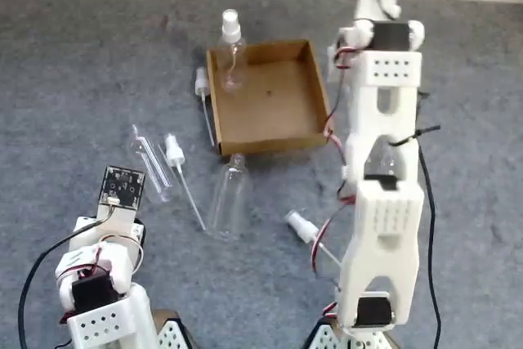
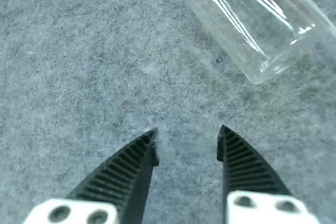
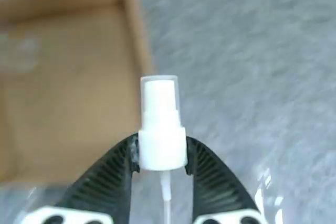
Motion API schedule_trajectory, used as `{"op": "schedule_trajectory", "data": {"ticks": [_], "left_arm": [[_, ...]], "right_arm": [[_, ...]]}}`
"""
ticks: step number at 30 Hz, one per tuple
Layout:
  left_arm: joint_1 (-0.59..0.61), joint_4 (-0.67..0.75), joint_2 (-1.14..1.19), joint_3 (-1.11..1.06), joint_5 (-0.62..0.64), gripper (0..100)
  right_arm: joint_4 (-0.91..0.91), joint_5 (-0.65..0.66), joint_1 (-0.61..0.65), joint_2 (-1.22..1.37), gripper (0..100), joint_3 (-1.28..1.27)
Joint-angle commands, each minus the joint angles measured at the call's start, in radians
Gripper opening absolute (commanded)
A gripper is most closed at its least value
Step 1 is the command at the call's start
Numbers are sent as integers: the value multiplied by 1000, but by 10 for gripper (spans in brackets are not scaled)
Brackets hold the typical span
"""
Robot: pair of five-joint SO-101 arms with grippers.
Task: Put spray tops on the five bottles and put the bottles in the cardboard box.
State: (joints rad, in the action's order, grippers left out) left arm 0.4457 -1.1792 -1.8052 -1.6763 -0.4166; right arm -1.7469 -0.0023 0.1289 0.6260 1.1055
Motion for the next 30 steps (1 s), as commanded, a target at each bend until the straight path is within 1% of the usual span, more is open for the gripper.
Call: {"op": "schedule_trajectory", "data": {"ticks": [1, 3, 5, 7, 10, 14, 20, 26, 28, 30], "left_arm": [[-10, 17, -2, -19, -8, 158], [-10, 17, -2, -19, -8, 158], [-10, 17, -2, -19, -8, 158], [-10, 17, -2, -19, -8, 158], [-10, 17, -2, -19, -8, 158], [-10, 17, -1, -19, -8, 158], [-12, 17, 1, -19, -8, 158], [-13, 17, 1, -19, -8, 158], [-13, 17, 1, -19, -8, 158], [-13, 17, 1, -19, -8, 158]], "right_arm": [[-19, 17, 163, -364, 22, -295], [18, 17, 272, -469, 22, -441], [104, 9, 371, -530, 22, -570], [199, 8, 449, -541, 22, -676], [320, -57, 527, -506, 22, -803], [449, -98, 579, -415, 22, -837], [542, -216, 656, -280, 23, -837], [657, -319, 670, -217, 26, -837], [668, -327, 670, -216, 55, -837], [667, -328, 670, -216, 118, -837]]}}
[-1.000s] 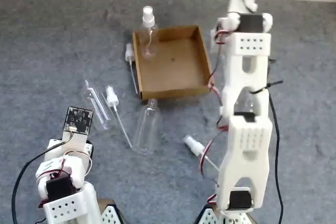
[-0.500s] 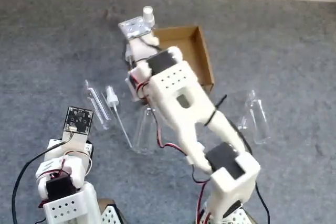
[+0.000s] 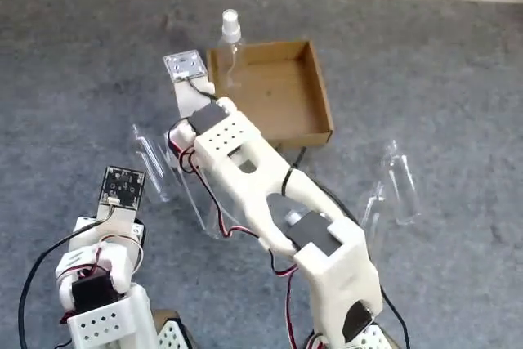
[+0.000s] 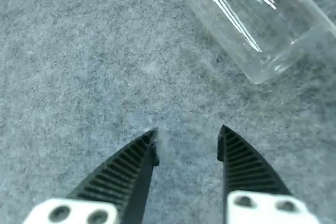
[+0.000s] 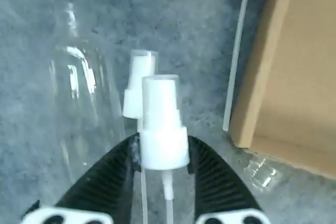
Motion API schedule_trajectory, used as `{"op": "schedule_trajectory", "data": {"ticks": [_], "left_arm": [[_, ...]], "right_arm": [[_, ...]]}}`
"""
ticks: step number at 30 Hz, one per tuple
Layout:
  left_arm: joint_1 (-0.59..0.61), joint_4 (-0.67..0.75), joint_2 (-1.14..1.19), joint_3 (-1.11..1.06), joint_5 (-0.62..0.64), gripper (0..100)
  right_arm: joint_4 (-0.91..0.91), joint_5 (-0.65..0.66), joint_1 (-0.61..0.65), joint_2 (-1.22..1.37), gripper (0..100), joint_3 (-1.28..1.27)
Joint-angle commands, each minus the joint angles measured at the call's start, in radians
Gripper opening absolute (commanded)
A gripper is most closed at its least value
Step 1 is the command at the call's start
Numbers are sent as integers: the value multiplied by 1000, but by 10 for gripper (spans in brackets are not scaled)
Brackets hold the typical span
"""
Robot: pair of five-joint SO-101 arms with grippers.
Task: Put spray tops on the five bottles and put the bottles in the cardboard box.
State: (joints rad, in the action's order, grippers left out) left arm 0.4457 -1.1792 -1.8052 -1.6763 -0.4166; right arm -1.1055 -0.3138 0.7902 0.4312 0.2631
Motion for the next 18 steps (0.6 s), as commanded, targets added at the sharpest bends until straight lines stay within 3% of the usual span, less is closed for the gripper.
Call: {"op": "schedule_trajectory", "data": {"ticks": [1, 5, 12, 18], "left_arm": [[-13, 17, 1, -19, -8, 158], [-13, 17, 2, -19, -8, 158], [-12, 17, 2, -19, -8, 158], [-10, 17, 2, -15, -9, 158]], "right_arm": [[25, -17, 8, -21, 155, 5], [25, -17, 8, -21, 240, 1], [-61, 51, -7, -45, 243, 44], [-444, 184, -104, -139, 80, 243]]}}
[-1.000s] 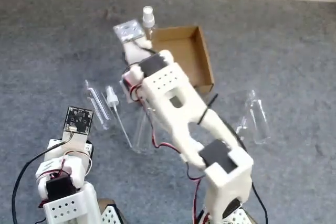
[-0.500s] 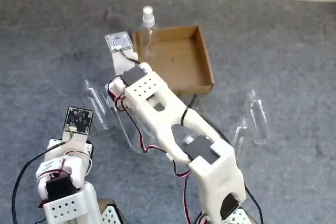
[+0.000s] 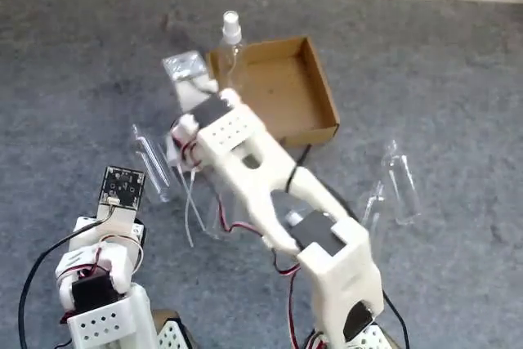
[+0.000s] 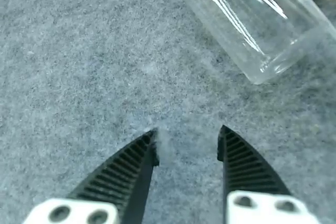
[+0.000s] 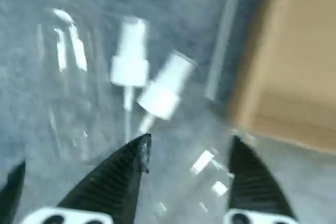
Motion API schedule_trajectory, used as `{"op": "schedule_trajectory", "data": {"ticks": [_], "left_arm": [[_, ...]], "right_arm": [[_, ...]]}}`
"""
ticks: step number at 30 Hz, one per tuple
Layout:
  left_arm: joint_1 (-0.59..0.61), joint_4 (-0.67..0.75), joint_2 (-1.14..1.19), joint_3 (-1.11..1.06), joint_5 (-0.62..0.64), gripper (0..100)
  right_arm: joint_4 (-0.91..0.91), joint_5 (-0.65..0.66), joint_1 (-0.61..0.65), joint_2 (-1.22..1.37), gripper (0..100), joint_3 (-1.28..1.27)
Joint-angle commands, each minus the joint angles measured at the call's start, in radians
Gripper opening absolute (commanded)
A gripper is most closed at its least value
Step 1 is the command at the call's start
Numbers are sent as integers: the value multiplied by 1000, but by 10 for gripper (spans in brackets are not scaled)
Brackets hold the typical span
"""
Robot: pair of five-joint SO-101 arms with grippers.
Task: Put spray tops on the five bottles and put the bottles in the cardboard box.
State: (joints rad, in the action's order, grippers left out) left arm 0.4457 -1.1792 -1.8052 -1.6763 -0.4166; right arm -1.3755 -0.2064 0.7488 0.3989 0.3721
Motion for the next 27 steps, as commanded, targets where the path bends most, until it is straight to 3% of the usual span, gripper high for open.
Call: {"op": "schedule_trajectory", "data": {"ticks": [1, 4, 11, 15, 20, 27], "left_arm": [[-10, 18, 2, -5, -9, 158], [-10, 15, 5, 54, -8, 158], [-15, -100, 73, 320, -97, 158], [-25, -104, 351, 541, -95, 158], [-168, -153, 796, 837, -84, 157], [-372, -184, 1219, 1205, 86, 157]], "right_arm": [[-240, 117, -77, -120, 76, 163], [-398, 207, -128, -176, 77, 226], [-390, 351, -381, -441, 77, 8], [-374, 470, -501, -631, 77, -217], [-232, 631, -704, -792, 77, -510], [-136, 812, -917, -811, 108, -745]]}}
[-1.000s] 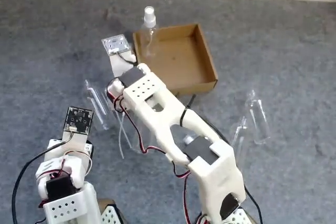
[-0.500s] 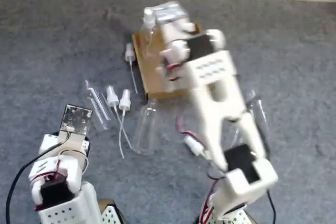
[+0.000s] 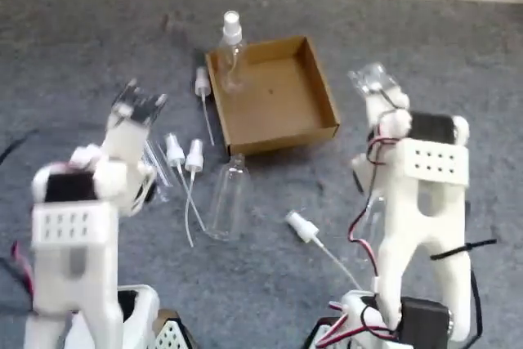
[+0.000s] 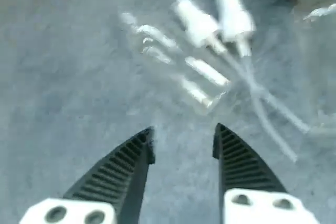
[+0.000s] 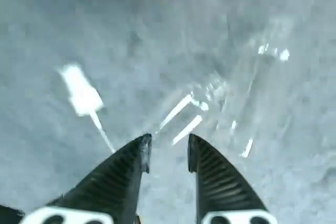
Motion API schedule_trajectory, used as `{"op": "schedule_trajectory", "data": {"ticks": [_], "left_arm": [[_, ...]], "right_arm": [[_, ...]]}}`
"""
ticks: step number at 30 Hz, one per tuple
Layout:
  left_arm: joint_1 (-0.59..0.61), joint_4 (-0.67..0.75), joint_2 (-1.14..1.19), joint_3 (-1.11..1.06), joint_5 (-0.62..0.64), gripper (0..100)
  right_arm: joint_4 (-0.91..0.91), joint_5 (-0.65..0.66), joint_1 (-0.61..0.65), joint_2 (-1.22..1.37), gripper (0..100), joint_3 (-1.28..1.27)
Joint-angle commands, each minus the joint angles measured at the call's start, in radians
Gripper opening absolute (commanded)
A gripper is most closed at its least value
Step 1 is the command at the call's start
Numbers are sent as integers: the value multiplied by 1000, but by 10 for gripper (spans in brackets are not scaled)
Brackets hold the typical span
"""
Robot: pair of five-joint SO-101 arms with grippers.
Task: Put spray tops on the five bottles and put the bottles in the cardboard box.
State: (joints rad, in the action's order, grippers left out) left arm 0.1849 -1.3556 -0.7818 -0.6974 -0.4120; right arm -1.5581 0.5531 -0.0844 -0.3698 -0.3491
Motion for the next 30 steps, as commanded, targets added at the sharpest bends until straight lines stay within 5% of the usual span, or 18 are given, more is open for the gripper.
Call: {"op": "schedule_trajectory", "data": {"ticks": [1, 13, 30], "left_arm": [[-134, -6, 239, 268, 101, 157], [-252, 204, 694, 394, 313, 157], [-251, 361, 955, 395, 354, 157]], "right_arm": [[56, 71, -105, -42, 128, -25], [222, 150, -200, -5, 173, -94], [262, 204, -228, 254, 173, -97]]}}
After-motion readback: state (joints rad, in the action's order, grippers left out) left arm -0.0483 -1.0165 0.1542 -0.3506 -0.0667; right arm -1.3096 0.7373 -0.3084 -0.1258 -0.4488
